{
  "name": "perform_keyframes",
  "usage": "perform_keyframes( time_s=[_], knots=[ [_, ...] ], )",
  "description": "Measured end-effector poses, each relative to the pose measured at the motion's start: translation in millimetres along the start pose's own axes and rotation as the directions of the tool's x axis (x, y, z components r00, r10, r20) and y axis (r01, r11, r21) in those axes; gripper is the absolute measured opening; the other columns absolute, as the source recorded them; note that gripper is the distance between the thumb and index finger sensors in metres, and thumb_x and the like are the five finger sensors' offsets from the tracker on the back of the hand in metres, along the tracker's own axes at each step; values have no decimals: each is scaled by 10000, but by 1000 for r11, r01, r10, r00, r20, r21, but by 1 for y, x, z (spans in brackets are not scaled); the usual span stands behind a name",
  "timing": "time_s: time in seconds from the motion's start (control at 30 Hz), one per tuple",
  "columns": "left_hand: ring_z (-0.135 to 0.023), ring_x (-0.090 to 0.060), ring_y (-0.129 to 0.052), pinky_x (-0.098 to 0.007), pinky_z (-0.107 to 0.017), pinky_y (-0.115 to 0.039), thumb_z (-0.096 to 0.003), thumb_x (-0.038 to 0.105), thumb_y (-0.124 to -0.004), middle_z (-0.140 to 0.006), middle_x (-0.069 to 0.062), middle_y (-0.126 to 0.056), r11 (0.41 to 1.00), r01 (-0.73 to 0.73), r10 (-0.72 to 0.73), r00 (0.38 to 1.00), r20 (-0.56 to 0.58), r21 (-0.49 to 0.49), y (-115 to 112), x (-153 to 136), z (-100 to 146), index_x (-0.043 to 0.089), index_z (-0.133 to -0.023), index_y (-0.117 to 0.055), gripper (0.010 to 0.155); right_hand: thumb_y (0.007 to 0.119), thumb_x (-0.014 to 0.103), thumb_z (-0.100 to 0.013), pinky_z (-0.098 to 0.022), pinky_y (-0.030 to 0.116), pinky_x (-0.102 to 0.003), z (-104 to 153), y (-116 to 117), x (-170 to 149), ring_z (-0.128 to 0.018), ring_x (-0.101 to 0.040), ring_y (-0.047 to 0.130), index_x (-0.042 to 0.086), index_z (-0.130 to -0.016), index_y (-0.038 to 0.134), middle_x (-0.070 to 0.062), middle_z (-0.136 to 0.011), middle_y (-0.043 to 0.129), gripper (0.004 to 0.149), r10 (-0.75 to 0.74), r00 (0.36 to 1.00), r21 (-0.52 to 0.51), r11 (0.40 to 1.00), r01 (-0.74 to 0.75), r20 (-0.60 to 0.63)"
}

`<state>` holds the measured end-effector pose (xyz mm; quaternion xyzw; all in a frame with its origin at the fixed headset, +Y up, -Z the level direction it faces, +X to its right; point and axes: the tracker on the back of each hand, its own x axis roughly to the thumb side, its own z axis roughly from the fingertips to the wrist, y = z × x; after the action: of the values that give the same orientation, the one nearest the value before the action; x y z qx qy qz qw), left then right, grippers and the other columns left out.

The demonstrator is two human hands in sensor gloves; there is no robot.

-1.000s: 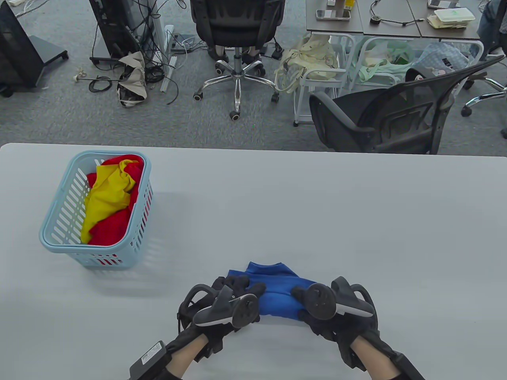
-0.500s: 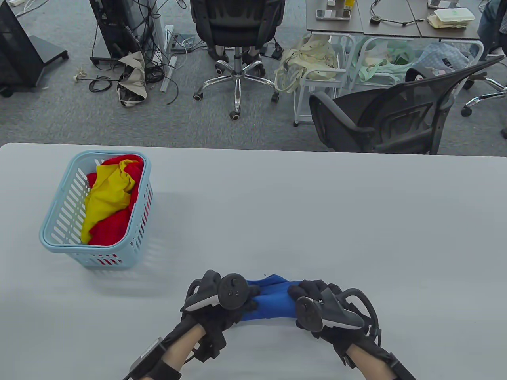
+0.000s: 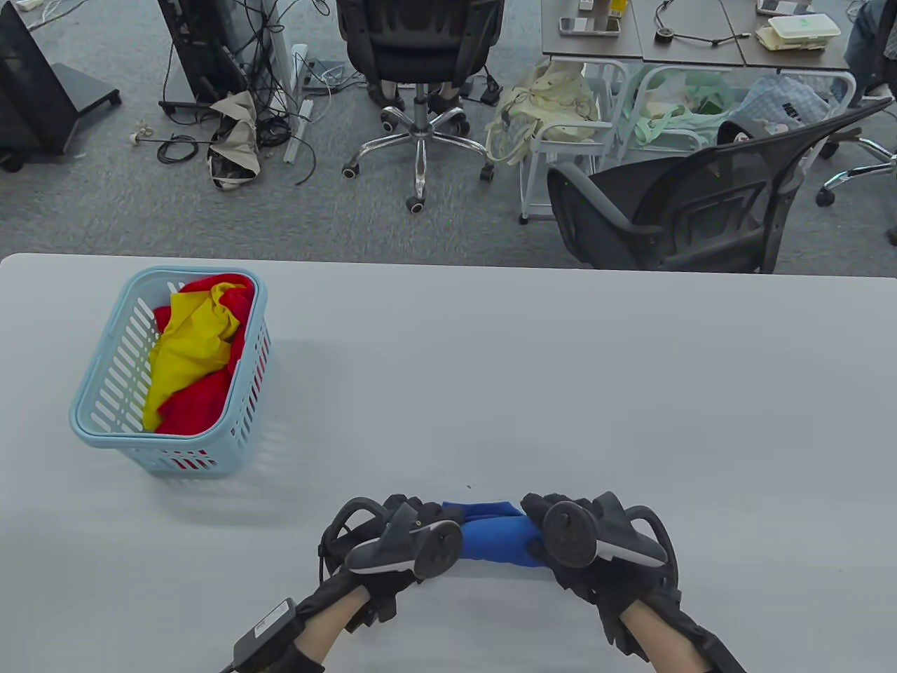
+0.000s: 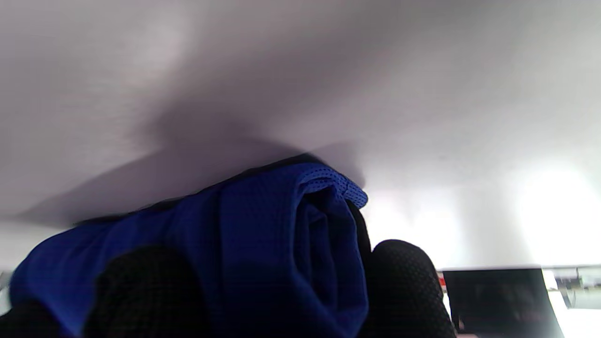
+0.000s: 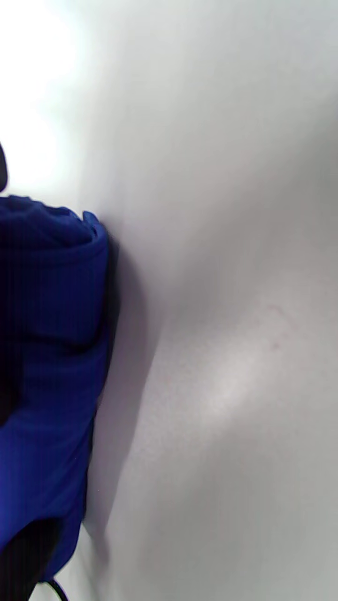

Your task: Roll t-shirt into tight roll

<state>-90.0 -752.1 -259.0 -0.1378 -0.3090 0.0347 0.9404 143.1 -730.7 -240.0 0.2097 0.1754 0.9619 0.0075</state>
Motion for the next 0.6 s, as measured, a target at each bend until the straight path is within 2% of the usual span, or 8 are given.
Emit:
perform_keyframes(
  time_s=[0.1, 0.23, 0.27, 0.33, 0.37, 0.43, 0.5, 0.6],
  knots=[
    [-673, -211, -1019, -491, -667, -797, -519, 515, -674, -828, -18, -1009, 979, -193, 193, 981, -3, -58, 0, -14, -1, 195, -1035, -751, 612, 620, 373, -665, -751, 394, -663, 2, 0, 10, -1148, -483, 374, 236, -1199, 253, -146, -1248, 279, 662, 34, 998, -6, 999, -34, 46],
    [-638, -248, -1012, -500, -651, -786, -561, 504, -598, -808, -41, -1008, 958, -284, 282, 958, -56, -43, -1, -23, -1, 171, -1062, -709, 611, 705, 490, -617, -760, 354, -671, -8, 17, 17, -1166, -485, 301, 217, -1198, 131, -154, -1257, 202, 861, 143, 989, 57, 988, -145, 24],
    [-666, -262, -994, -519, -666, -760, -574, 497, -573, -827, -57, -991, 965, -262, 261, 963, -68, -16, -1, -21, 0, 173, -1075, -689, 608, 689, 501, -617, -760, 364, -661, -10, 19, 17, -1163, -472, 319, 223, -1189, 100, -151, -1254, 202, 867, 163, 986, 69, 984, -164, 15],
    [-806, -318, -940, -564, -711, -701, -585, 499, -520, -926, -77, -940, 996, -70, 75, 993, -91, 57, 3, -7, 4, 197, -1107, -641, 616, 651, 534, -618, -759, 378, -654, -16, 20, 15, -1158, -462, 346, 239, -1184, 83, -143, -1256, 214, 855, 164, 987, 84, 983, -163, 1],
    [-890, -329, -886, -560, -728, -688, -577, 531, -489, -1015, -83, -872, 992, 96, -87, 990, -109, 77, 4, 3, 7, 222, -1138, -578, 647, 645, 543, -620, -757, 381, -656, -18, 19, 13, -1157, -466, 350, 235, -1188, 90, -145, -1258, 221, 852, 123, 992, 96, 988, -123, 3],
    [-1039, -336, -770, -558, -766, -663, -552, 609, -414, -1177, -78, -706, 945, 313, -304, 947, -99, 96, 1, 17, 10, 288, -1190, -419, 715, 627, 560, -624, -753, 385, -659, -19, 19, 9, -1154, -474, 349, 226, -1194, 94, -154, -1258, 225, 849, 65, 998, 109, 992, -66, 6],
    [-1134, -359, -638, -587, -788, -617, -537, 630, -409, -1255, -75, -568, 939, 342, -340, 939, -50, 35, -10, 22, 3, 291, -1201, -308, 753, 611, 569, -625, -754, 377, -662, -19, 20, 8, -1161, -477, 328, 218, -1197, 92, -160, -1258, 216, 848, 49, 999, 110, 993, -50, 15],
    [-1160, -390, -499, -588, -801, -573, -539, 594, -388, -1276, -96, -372, 958, 240, -252, 966, -62, -159, -25, 12, -10, 205, -1161, -114, 783, 595, 573, -625, -755, 389, -661, -18, 20, 11, -1163, -487, 325, 198, -1199, 89, -182, -1255, 215, 852, 73, 997, 108, 991, -73, 10]
  ],
)
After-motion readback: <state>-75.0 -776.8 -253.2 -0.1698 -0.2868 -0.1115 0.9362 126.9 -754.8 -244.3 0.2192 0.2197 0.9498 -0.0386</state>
